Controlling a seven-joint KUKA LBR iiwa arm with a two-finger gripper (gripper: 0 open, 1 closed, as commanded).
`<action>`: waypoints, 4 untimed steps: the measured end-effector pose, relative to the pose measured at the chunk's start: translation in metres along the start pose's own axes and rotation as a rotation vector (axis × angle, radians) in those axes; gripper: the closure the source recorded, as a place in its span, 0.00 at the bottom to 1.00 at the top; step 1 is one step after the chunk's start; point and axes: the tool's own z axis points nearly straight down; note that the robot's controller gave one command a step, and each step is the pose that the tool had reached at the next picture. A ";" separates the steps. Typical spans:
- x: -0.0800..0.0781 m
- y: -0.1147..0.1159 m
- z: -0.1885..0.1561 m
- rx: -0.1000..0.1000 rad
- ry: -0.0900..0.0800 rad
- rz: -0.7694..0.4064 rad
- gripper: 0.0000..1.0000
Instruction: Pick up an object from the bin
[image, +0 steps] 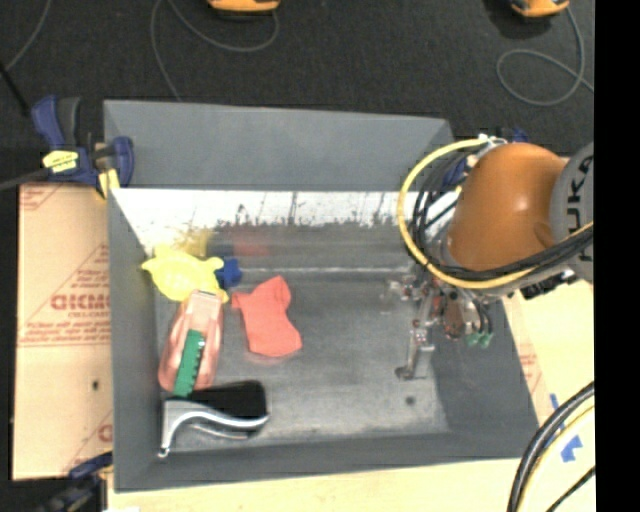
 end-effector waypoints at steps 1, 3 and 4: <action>-0.002 0.000 -0.004 0.001 -0.008 -0.002 0.00; -0.057 0.055 0.047 -0.001 -0.008 0.191 0.00; -0.064 0.083 0.056 -0.002 -0.013 0.218 0.00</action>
Offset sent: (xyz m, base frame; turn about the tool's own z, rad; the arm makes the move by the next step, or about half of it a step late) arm 0.0608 0.0991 -0.1250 0.3261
